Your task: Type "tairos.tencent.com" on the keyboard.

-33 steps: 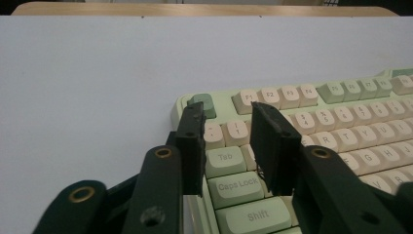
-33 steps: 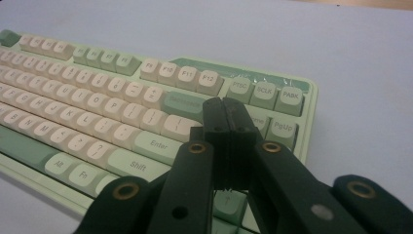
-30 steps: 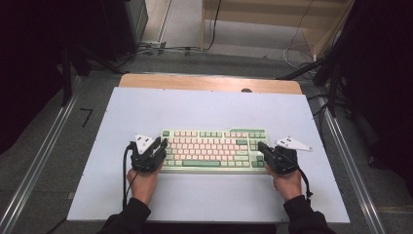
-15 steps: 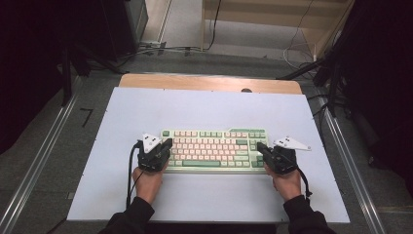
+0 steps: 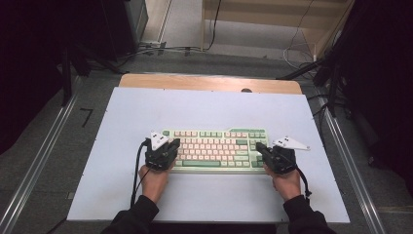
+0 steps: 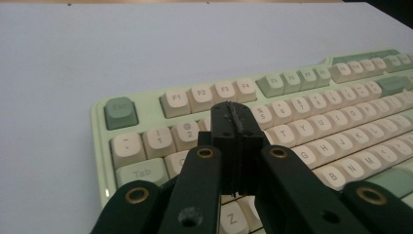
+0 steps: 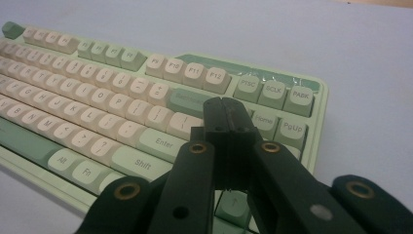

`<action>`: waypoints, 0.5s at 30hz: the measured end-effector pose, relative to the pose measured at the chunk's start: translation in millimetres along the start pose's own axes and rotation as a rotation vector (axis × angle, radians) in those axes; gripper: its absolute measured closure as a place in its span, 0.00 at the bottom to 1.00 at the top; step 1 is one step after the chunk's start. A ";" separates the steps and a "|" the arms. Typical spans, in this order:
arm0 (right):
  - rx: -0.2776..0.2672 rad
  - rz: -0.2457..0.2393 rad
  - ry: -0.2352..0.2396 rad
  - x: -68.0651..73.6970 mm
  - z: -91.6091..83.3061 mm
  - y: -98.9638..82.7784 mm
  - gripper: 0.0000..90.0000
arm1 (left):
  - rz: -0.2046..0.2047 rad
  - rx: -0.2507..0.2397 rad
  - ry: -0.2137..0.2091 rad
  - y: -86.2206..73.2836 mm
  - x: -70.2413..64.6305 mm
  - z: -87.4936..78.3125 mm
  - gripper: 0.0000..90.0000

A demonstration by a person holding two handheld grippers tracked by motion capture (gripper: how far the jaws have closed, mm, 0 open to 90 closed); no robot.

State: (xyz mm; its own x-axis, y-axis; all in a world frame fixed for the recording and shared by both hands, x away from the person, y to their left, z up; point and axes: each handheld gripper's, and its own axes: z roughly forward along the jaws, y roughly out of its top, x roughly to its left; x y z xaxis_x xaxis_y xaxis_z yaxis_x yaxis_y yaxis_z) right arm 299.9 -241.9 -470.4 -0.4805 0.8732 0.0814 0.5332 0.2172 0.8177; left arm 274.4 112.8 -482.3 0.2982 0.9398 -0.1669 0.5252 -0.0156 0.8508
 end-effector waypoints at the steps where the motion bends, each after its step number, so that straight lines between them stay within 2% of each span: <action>1: 0.000 0.000 0.000 0.0 0.0 0.0 0.97 | 0.004 0.002 -0.002 0.4 -1.0 0.9 1.00; 15: 0.002 0.004 0.000 -0.2 0.2 0.3 0.97 | 0.019 0.041 -0.060 4.0 -16.8 18.2 1.00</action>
State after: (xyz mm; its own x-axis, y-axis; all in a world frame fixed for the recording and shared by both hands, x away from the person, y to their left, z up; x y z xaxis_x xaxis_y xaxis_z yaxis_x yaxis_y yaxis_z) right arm 300.3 -242.0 -470.3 -0.4780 0.8742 0.0848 0.5368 0.2144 0.8160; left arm 285.9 90.7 -485.1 0.3548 0.9172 -0.1813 0.5510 -0.0484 0.8331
